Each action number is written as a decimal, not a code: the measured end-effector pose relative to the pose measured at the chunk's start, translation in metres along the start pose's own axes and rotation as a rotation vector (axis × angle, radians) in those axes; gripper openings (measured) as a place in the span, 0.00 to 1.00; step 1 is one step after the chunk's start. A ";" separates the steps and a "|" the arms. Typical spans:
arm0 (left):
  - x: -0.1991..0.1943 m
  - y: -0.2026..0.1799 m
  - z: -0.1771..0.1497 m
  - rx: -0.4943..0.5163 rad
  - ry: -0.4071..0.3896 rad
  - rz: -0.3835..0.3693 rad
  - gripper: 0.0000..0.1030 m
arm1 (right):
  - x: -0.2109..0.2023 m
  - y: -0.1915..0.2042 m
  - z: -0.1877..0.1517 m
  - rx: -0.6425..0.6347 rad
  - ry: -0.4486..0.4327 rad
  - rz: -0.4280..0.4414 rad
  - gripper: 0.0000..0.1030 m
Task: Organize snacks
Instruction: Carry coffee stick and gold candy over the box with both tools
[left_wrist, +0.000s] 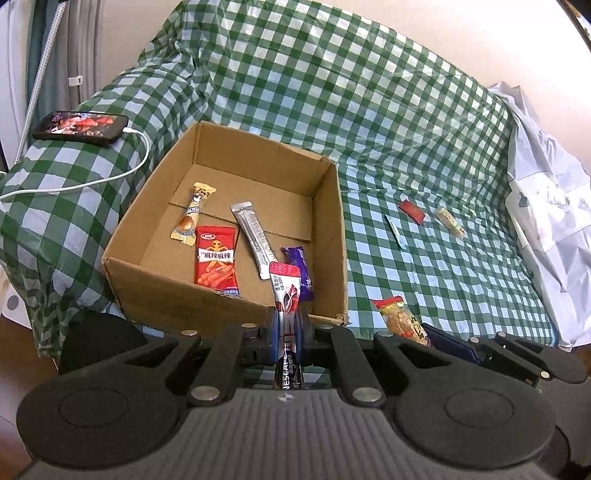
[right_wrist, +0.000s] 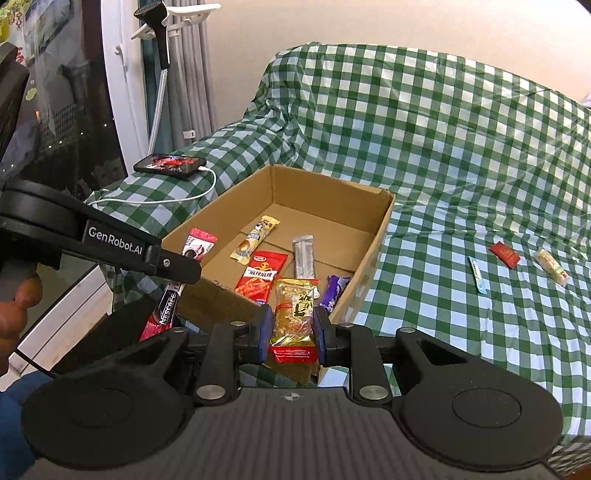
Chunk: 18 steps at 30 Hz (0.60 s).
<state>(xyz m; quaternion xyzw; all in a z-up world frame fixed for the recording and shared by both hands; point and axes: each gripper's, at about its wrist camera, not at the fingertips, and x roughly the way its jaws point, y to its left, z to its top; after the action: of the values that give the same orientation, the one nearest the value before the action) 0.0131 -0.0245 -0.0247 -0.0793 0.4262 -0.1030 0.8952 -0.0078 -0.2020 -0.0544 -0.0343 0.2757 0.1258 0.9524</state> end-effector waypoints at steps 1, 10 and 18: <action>0.001 0.000 0.000 -0.001 0.002 0.001 0.09 | 0.001 0.000 0.000 -0.001 0.003 0.000 0.24; 0.016 0.002 0.003 -0.011 0.032 0.006 0.09 | 0.015 0.000 0.002 0.004 0.043 -0.001 0.24; 0.037 0.009 0.012 -0.028 0.066 0.019 0.09 | 0.035 -0.004 0.005 0.002 0.094 0.005 0.24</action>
<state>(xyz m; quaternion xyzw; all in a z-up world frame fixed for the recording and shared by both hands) 0.0460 -0.0247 -0.0470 -0.0844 0.4579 -0.0910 0.8803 0.0243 -0.1972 -0.0682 -0.0385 0.3202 0.1261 0.9381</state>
